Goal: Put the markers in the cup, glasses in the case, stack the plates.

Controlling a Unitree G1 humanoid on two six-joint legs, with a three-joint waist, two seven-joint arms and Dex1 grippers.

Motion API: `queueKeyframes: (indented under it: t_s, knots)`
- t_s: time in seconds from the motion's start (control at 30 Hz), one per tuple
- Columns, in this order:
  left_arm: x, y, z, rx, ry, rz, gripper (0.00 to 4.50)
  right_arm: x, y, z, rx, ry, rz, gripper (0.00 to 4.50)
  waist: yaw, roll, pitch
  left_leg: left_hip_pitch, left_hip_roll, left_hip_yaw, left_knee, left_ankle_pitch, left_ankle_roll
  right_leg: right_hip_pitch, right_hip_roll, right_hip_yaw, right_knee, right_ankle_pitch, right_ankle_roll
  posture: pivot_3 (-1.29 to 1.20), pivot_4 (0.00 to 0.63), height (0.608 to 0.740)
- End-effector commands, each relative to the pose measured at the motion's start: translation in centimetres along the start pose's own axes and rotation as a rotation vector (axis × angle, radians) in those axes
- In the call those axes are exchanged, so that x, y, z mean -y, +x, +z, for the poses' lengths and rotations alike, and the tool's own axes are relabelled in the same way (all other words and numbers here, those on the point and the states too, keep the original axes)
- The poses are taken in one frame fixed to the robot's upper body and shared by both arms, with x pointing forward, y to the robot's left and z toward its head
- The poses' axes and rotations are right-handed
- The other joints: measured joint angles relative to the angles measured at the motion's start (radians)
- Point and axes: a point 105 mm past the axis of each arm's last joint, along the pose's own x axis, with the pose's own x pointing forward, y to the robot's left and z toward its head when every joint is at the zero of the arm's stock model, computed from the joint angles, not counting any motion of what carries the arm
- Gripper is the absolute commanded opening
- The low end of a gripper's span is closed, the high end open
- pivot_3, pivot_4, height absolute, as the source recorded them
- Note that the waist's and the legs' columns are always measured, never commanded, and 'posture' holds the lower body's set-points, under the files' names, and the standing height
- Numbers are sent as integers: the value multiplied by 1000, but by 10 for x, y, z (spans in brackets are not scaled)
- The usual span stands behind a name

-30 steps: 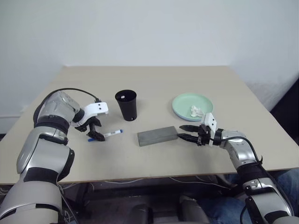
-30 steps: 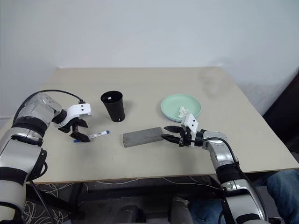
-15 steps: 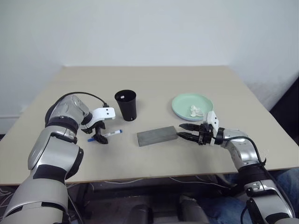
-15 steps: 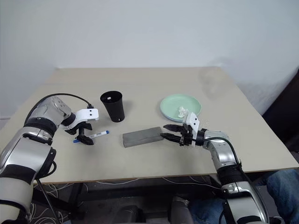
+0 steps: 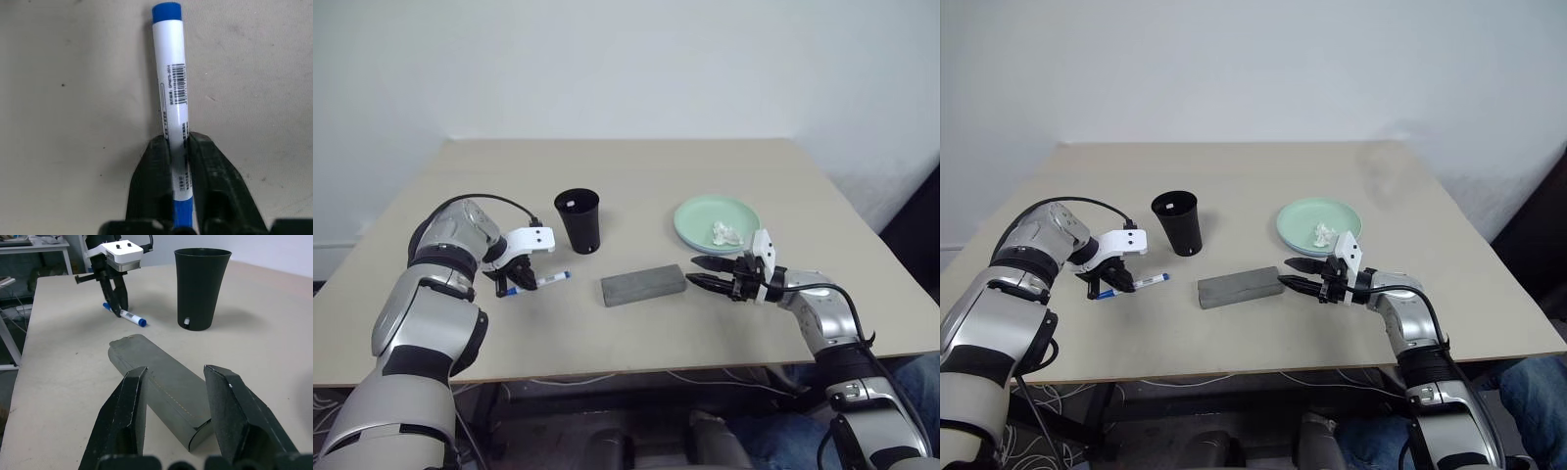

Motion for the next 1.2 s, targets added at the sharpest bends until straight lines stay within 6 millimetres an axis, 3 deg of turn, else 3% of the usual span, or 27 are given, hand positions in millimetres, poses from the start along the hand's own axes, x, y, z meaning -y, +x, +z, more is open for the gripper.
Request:
queueKeyframes:
  t_s: [0.03,0.13,0.2,0.27,0.43,0.6,0.77,0.9,1.2]
  knots:
    - [-5,-10,4,32,16,26,56,4,1,22,52,-60,1,1965,0,0,0,0,0,0,0,0,0,0,0,0,0,0,0,0,0,721]
    - [-5,-15,19,117,35,19,56,4,1,24,56,-66,2,1965,0,0,0,-1,0,0,0,0,0,0,0,0,0,0,0,0,0,721]
    - [-3,-27,43,254,66,-5,56,5,0,27,62,-70,-1,1965,1,0,0,-2,0,0,0,0,0,-1,0,0,-1,0,0,0,0,721]
    - [2,-47,78,480,109,-40,56,6,-2,29,67,-72,-6,1965,1,-1,0,-5,0,-1,1,0,0,-3,-1,-1,-1,0,0,0,0,721]
    - [11,-93,128,864,135,-15,56,6,-1,30,72,-75,-9,1965,-1,0,0,-13,0,-1,5,-1,2,-9,-1,-1,0,2,-3,0,0,721]
    - [5,-125,154,1164,84,162,56,7,3,35,83,-92,-3,1965,-6,0,0,-11,0,0,4,-1,2,-9,0,0,2,1,0,0,0,721]
    - [-30,-137,153,1337,-165,438,56,9,6,44,107,-115,-7,1965,-5,0,0,-8,0,-1,5,2,1,-6,0,0,3,3,-1,0,0,721]
    - [-46,-113,134,1256,-194,689,56,9,7,48,113,-128,-4,1965,-4,0,0,0,0,-1,4,2,1,2,0,0,0,5,-1,0,0,721]
    - [-52,-83,120,1286,-319,788,56,8,6,45,108,-129,-6,1965,1,0,0,0,-1,0,3,0,-3,3,-1,-1,-1,8,-5,0,0,721]
